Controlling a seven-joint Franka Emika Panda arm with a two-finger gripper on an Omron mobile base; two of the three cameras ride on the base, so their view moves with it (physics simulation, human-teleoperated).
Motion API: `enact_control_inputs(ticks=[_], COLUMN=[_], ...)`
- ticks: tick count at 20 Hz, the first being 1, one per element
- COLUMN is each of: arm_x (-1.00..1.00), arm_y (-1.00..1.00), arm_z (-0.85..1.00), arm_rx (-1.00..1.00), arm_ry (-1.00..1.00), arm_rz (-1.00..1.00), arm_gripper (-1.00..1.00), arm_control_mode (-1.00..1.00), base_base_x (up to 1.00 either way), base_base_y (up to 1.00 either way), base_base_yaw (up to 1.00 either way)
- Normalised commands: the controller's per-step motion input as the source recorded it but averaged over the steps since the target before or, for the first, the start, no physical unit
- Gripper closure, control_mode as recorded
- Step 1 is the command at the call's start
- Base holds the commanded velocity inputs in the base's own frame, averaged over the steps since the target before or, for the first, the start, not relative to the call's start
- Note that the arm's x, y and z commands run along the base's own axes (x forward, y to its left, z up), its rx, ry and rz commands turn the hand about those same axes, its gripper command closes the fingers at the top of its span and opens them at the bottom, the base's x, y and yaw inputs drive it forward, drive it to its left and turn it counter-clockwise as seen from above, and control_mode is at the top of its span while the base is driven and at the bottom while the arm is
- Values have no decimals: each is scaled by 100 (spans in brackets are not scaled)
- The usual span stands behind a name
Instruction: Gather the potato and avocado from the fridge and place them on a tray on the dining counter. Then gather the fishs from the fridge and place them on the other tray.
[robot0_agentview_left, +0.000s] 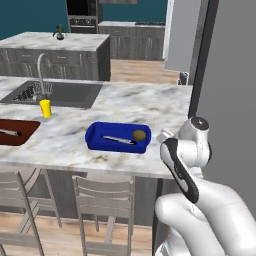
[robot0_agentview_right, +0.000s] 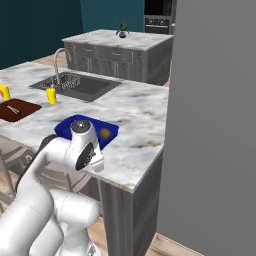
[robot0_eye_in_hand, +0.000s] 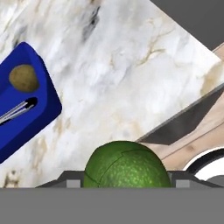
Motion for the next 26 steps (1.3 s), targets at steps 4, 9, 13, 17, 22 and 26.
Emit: enact_control_inputs(ticks=[4,9,13,17,22,26], arm_x=[51,28,47,68,77,72], arm_y=[50,20,4,21,31,18], arm_z=[34,55,27,0,-9,-36], arm_rx=[-3,-1,-1,-5,-9,-3], arm_ry=[0,3,15,21,18,8], arm_rz=[0,4,7,1,0,0], arm_gripper=[100,100,100,100,100,100], arm_control_mode=[-100,-100,-100,-100,-100,-100], base_base_x=[0,0,0,0,0,0], base_base_y=[0,0,0,0,0,0], base_base_yaw=[0,0,0,0,0,0])
